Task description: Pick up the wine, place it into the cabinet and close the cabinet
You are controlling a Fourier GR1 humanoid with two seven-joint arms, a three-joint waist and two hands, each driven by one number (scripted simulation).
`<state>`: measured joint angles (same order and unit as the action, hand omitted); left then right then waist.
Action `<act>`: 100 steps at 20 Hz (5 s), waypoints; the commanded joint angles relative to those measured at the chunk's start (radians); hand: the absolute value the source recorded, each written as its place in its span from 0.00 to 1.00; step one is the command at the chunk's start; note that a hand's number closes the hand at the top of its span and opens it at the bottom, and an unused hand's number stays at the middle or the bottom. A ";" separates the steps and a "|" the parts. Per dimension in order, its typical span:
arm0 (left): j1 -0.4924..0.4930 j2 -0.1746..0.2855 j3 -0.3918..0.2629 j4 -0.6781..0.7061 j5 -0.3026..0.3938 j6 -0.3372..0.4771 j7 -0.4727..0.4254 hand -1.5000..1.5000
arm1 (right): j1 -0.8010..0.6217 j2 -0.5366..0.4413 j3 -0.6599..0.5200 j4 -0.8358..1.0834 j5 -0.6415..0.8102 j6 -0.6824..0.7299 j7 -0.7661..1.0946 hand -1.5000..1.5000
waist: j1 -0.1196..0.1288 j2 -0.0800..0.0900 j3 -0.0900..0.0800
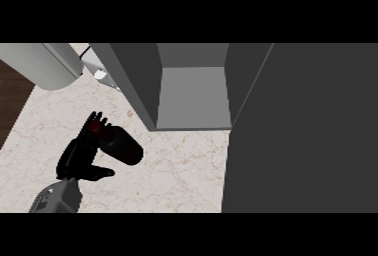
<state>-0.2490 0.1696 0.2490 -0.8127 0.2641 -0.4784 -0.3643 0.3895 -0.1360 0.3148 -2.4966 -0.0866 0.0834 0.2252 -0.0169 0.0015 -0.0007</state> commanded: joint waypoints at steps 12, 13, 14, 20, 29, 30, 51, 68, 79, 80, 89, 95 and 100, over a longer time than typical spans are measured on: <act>-0.174 0.026 0.051 0.456 -0.025 -0.118 -0.245 0.00 | 0.051 0.058 0.104 -0.069 0.042 -0.008 0.006 0.00 | -0.009 0.002 -0.001; -0.181 -0.011 0.035 0.410 -0.017 -0.084 -0.180 0.00 | -0.018 0.006 -0.023 -0.117 -0.100 0.014 0.103 0.00 | 0.005 0.000 0.000; -0.211 0.003 0.055 0.465 -0.013 -0.109 -0.228 0.00 | 0.015 0.025 0.008 -0.099 -0.077 0.012 0.056 0.00 | -0.007 0.003 -0.001; -0.264 -0.038 0.045 0.519 -0.036 -0.080 -0.286 0.00 | 0.018 -0.005 -0.055 -0.099 -0.129 0.055 0.043 0.00 | -0.013 0.004 -0.001; -0.240 -0.047 0.002 0.537 -0.067 -0.230 -0.316 1.00 | 0.060 0.029 0.048 -0.096 -0.027 0.038 0.037 0.00 | -0.014 0.003 -0.002; -0.247 -0.047 -0.001 0.548 -0.073 -0.208 -0.308 1.00 | 0.064 0.007 -0.001 -0.116 -0.080 0.051 0.055 0.00 | -0.012 0.004 -0.001; -0.010 -0.072 -0.165 0.001 -0.259 0.430 -0.306 1.00 | 0.081 0.032 0.061 -0.106 0.011 0.035 0.040 0.00 | 0.017 -0.007 0.002; -0.146 -0.168 -0.365 -0.240 -0.407 0.694 0.119 1.00 | 0.038 0.021 -0.045 -0.097 -0.085 0.062 0.069 0.00 | 0.004 -0.002 0.001; -0.273 -0.165 -0.447 -0.193 -0.308 0.829 0.226 1.00 | 0.090 0.033 -0.016 -0.039 -0.065 0.098 -0.013 0.00 | -0.044 0.001 0.001; -0.269 -0.165 -0.452 -0.210 -0.308 0.821 0.219 1.00 | 0.095 0.042 -0.003 -0.023 -0.029 0.094 -0.033 0.00 | -0.039 -0.001 0.001; -0.339 -0.150 -0.502 -0.119 -0.392 0.937 0.308 1.00 | 0.067 0.038 -0.031 -0.038 -0.070 0.111 -0.026 0.00 | -0.056 0.007 0.002; -0.320 -0.163 -0.525 -0.075 -0.445 0.993 0.327 1.00 | 0.061 0.037 -0.056 -0.029 -0.104 0.123 -0.030 0.00 | -0.064 0.013 0.002; -0.357 -0.145 -0.491 -0.027 -0.453 1.022 0.365 1.00 | 0.044 0.058 -0.010 -0.001 -0.076 0.130 -0.041 0.00 | -0.090 0.022 0.001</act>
<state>-0.4006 0.1380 -0.1945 -1.0034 -0.1523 0.5558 -0.0748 0.4321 -0.0793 0.3031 -2.4639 -0.0910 0.2055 0.1680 -0.0513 -0.0122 0.0166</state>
